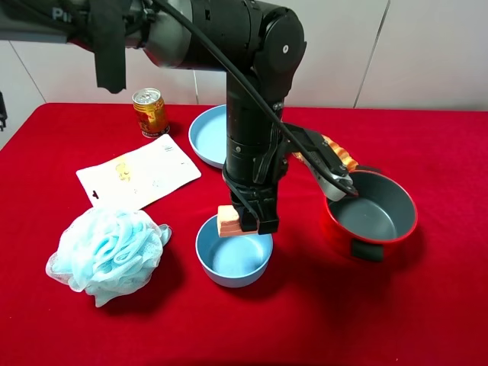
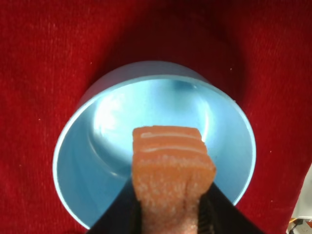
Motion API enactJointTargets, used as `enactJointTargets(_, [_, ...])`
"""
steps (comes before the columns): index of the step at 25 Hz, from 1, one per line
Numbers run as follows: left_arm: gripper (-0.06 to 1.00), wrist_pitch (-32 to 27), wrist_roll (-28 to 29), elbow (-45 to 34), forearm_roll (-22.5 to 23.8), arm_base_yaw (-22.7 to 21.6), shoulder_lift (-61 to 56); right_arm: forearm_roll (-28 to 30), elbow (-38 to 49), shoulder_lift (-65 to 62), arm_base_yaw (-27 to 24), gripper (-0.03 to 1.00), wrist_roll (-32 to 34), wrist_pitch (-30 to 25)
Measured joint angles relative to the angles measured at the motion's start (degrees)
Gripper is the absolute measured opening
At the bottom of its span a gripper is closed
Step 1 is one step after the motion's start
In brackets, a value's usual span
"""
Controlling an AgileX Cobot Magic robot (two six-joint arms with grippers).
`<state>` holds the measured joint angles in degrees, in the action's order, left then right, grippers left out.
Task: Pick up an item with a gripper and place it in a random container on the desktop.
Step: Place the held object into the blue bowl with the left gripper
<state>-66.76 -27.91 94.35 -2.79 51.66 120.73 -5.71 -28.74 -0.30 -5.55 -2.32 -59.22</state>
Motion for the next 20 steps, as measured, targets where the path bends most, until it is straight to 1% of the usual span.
enactJointTargets(3, [0.20,0.00,0.00,0.00,-1.83,0.00,0.00,0.00,0.00,0.00,0.00,0.69,0.00,0.00])
enactJointTargets(17, [0.19,-0.06,2.47,0.04,-1.00,0.00,0.00,-0.05,0.00,0.00,0.00,0.69,0.00,0.00])
enactJointTargets(18, [0.21,-0.06,2.47,0.04,-0.95,0.00,0.00,-0.05,0.00,0.00,0.00,0.69,0.00,0.00])
enactJointTargets(20, [0.28,-0.06,2.48,0.04,-0.90,0.00,0.00,-0.05,0.00,0.00,0.00,0.69,0.00,0.00])
